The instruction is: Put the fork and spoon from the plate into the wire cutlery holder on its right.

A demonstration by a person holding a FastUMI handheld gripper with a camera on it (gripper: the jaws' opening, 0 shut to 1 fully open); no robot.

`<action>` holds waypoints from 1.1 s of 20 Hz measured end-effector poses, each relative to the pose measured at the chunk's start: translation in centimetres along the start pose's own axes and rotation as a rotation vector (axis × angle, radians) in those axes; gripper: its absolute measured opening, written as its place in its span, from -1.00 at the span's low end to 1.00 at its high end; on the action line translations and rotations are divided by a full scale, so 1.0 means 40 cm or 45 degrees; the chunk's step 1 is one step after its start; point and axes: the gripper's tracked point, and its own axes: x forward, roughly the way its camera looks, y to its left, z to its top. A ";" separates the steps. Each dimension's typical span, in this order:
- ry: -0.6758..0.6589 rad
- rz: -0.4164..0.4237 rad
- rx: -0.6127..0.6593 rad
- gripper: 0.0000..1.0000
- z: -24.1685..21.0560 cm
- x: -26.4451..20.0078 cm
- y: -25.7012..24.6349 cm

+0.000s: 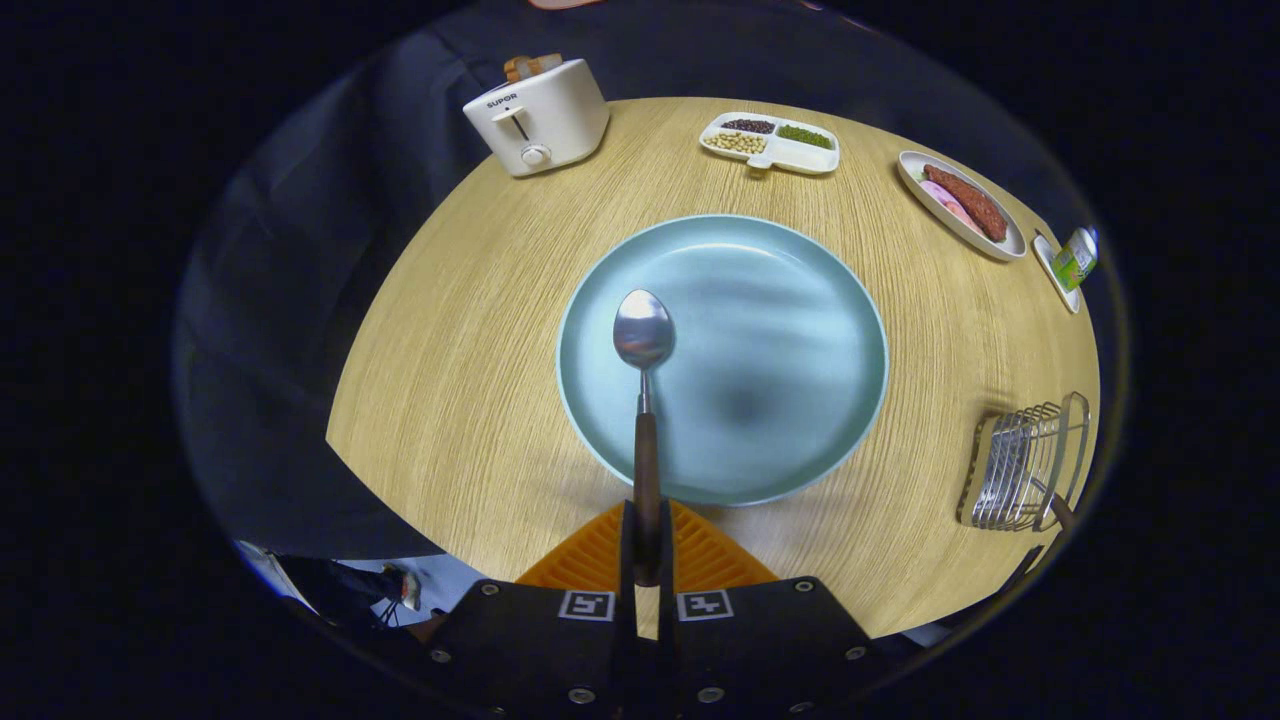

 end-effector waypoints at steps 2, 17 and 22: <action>-0.034 0.002 0.019 -0.86 0.004 -0.024 -0.020; -0.214 0.009 0.117 -0.86 0.022 -0.142 -0.140; -0.304 0.002 0.204 -0.86 0.027 -0.229 -0.207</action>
